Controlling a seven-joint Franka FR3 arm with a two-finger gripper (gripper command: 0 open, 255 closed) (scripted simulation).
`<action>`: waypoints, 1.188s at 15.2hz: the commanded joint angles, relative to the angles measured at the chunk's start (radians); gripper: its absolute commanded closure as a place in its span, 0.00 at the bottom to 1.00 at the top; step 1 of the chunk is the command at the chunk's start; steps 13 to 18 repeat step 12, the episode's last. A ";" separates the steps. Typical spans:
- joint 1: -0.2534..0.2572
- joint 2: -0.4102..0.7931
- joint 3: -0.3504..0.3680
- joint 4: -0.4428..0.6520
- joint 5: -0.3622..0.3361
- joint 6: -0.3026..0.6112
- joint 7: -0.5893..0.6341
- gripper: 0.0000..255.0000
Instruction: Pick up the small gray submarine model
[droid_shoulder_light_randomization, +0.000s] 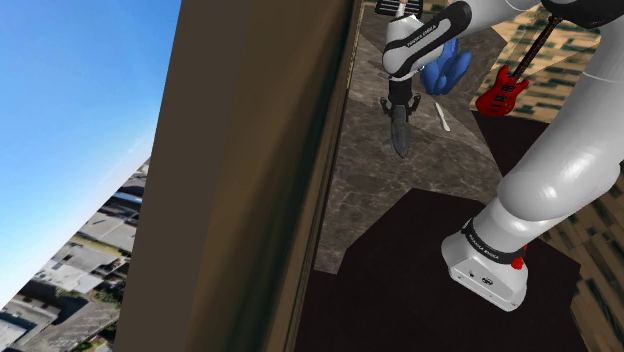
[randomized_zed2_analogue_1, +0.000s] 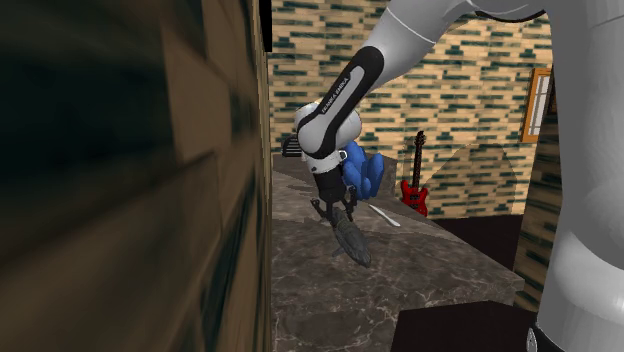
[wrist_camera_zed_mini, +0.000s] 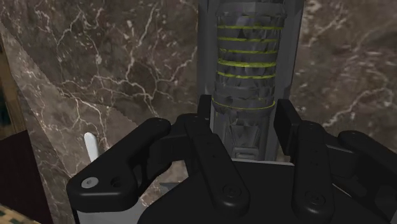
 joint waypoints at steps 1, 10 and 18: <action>0.001 -0.015 0.001 0.009 0.003 -0.023 -0.005 1.00; 0.004 -0.086 0.003 0.048 0.012 -0.131 -0.029 1.00; 0.004 -0.088 0.003 0.048 0.012 -0.133 -0.030 1.00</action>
